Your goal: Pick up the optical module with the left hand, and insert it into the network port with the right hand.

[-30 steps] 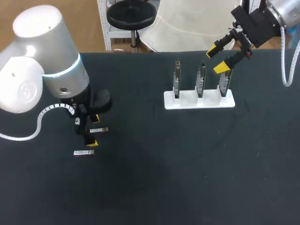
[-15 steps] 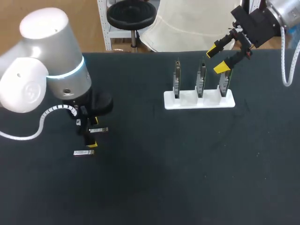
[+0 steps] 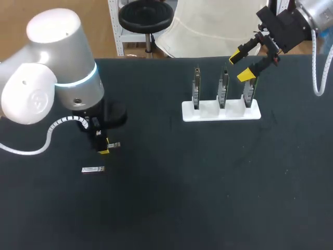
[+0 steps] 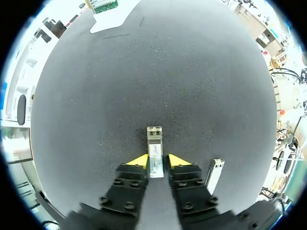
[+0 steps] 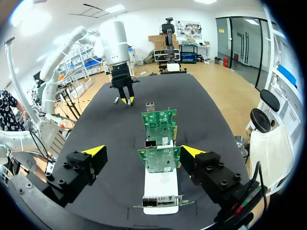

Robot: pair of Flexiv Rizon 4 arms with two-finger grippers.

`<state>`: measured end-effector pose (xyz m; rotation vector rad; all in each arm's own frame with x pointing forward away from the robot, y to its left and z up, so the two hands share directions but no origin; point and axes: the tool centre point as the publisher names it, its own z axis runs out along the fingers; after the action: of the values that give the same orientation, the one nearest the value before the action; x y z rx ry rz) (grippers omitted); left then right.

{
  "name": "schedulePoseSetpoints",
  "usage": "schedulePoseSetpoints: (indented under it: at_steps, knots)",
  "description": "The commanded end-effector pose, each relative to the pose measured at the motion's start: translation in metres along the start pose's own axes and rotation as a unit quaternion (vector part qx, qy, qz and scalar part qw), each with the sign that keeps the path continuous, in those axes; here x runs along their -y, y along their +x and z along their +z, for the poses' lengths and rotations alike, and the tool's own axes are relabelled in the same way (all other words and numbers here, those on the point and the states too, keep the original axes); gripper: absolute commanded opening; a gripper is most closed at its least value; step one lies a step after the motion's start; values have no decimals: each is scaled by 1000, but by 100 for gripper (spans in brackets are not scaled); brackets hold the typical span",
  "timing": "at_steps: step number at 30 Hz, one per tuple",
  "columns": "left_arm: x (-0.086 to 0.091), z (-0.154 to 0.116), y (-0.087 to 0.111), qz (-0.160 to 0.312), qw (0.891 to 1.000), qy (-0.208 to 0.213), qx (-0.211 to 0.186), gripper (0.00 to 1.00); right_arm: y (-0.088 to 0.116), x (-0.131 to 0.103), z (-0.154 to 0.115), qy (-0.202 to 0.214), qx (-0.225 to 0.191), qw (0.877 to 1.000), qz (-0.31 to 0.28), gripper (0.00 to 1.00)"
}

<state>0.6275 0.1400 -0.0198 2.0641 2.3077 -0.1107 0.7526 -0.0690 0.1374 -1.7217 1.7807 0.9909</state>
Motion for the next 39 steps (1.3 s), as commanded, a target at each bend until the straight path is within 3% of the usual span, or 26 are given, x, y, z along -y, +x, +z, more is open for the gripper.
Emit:
schedulePoseSetpoints:
  at_steps: [1,8,14,16,19,24,26,31,34,39]
  knots:
    - [-1,4,-2,-2,1000,1,-1,0,0,0,0,0,0,1000,0,100]
    - [-3,3,-7,-6,1000,-2,6,0,0,0,0,0,0,1000,0,100]
    - [-30,-22,-18,-95,990,-31,102,0,0,0,0,0,0,1000,0,100]
    - [-41,-37,-24,-135,979,-40,148,0,0,0,0,0,0,1000,0,100]
    - [-67,-67,-36,-192,950,-62,239,0,0,0,0,0,0,1000,0,100]
    - [-102,-117,-64,-213,909,-106,341,0,0,0,0,0,0,1000,0,100]
    - [-115,-135,-76,-222,886,-112,392,0,0,0,0,0,0,1000,0,100]
    - [-137,-174,-119,-208,844,-120,480,0,0,0,0,0,0,1000,0,100]
    - [-144,-192,-143,-179,835,-123,506,0,0,0,0,0,0,1000,0,100]
    - [-151,-216,-176,-155,810,-117,554,0,0,0,0,0,0,1000,0,100]
